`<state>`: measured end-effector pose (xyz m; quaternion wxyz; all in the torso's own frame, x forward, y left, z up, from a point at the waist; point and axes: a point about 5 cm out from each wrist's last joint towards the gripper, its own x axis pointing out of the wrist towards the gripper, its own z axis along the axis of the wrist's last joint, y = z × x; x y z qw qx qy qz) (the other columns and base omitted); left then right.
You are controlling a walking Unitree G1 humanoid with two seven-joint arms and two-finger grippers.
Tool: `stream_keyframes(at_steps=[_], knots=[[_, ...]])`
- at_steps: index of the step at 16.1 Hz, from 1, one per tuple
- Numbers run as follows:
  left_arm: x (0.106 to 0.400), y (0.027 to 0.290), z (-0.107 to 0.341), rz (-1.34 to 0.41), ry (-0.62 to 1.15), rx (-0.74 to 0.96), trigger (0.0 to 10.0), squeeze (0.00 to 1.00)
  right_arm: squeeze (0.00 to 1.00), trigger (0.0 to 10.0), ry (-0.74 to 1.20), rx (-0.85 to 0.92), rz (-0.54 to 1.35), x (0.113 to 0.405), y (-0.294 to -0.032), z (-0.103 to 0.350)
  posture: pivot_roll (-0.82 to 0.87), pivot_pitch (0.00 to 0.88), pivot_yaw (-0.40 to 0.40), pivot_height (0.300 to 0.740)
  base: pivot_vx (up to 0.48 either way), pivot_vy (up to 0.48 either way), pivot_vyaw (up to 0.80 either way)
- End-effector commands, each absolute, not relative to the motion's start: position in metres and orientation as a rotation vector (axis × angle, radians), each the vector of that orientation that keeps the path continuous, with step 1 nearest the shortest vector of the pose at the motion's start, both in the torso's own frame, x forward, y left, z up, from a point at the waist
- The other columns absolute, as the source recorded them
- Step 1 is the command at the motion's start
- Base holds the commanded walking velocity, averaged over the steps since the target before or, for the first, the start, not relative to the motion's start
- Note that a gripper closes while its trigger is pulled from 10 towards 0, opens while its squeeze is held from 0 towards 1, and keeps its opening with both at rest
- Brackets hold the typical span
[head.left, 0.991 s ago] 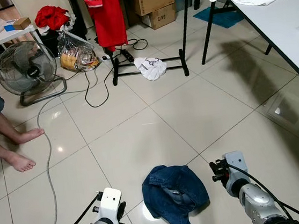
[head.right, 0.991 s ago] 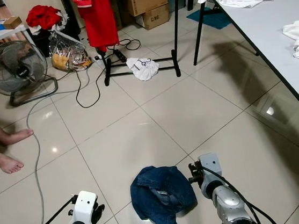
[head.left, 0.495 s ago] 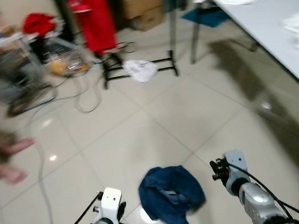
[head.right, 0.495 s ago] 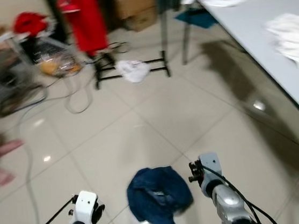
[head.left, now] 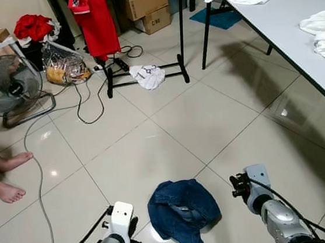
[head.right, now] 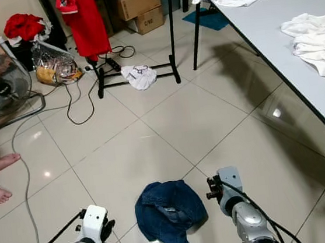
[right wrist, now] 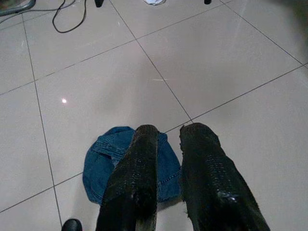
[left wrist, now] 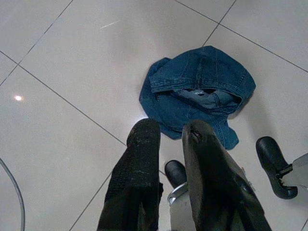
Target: Hang hanger
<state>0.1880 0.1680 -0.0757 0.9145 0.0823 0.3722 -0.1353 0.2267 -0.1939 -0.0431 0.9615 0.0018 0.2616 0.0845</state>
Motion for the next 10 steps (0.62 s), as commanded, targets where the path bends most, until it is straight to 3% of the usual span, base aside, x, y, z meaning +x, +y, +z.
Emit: stream_keyframes(at_steps=[1,10], knots=[[0.1861,0.1709,-0.0766,-0.274,0.776,0.177,10.0,0.0,0.0,10.0,0.509,-0.005,0.183,0.2314,-0.1899,-0.04,-0.18,0.026,0.111,0.74,0.0,0.0,0.0],[0.1845,0.1717,-0.0773,-0.279,0.779,0.187,10.0,0.0,0.0,10.0,0.508,-0.008,0.193,0.2306,-0.1871,-0.0407,-0.18,0.026,0.114,0.74,0.0,0.0,0.0]])
